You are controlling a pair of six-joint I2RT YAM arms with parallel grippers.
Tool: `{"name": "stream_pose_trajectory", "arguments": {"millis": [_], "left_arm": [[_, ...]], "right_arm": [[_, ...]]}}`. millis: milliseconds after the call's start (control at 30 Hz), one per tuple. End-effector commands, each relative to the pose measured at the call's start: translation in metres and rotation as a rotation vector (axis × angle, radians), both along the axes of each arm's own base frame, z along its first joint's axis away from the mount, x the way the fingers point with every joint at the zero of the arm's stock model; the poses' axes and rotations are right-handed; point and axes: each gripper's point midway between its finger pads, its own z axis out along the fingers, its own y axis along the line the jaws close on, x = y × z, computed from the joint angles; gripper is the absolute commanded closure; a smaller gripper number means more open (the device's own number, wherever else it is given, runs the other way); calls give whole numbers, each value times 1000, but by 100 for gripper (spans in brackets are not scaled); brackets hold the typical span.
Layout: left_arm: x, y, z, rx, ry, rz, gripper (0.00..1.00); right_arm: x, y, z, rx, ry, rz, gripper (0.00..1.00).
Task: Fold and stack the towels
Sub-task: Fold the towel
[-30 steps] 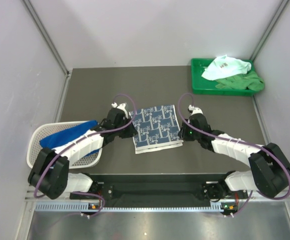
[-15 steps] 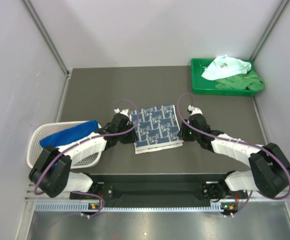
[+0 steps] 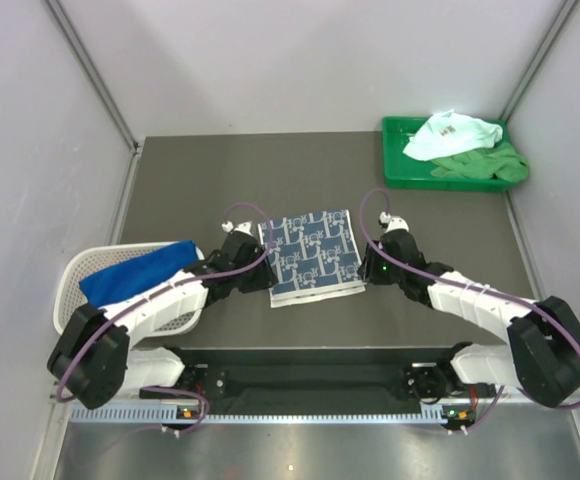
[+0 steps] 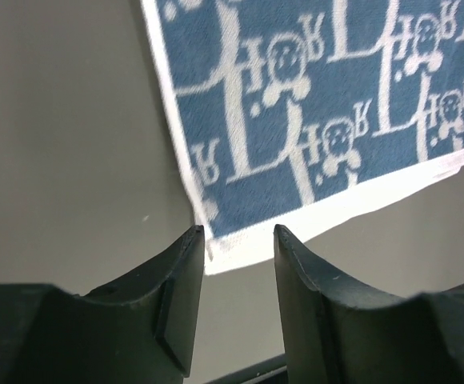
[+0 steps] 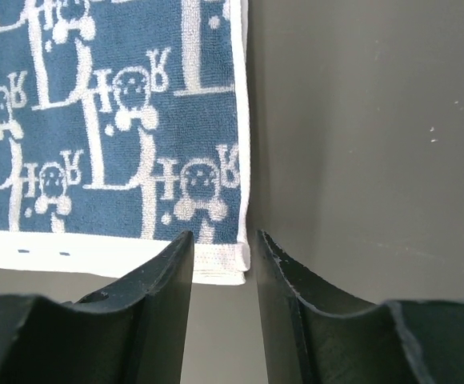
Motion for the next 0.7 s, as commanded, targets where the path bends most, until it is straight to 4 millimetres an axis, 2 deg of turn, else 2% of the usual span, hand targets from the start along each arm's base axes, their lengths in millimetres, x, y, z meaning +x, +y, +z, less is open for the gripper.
{"name": "stream_pose_trajectory", "arguments": {"millis": [0, 200, 433, 667], "left_arm": [[-12, 8, -1, -17, 8, 66, 55], [-21, 1, -13, -40, 34, 78, 55], [-19, -14, -20, -73, 47, 65, 55], [-18, -19, -26, -74, 54, 57, 55]], "right_arm": [[0, 1, 5, -2, -30, 0, 63], [0, 1, -1, -5, -20, -7, 62], [0, 1, -6, -6, -10, -9, 61], [-1, 2, -9, -7, -3, -4, 61]]}}
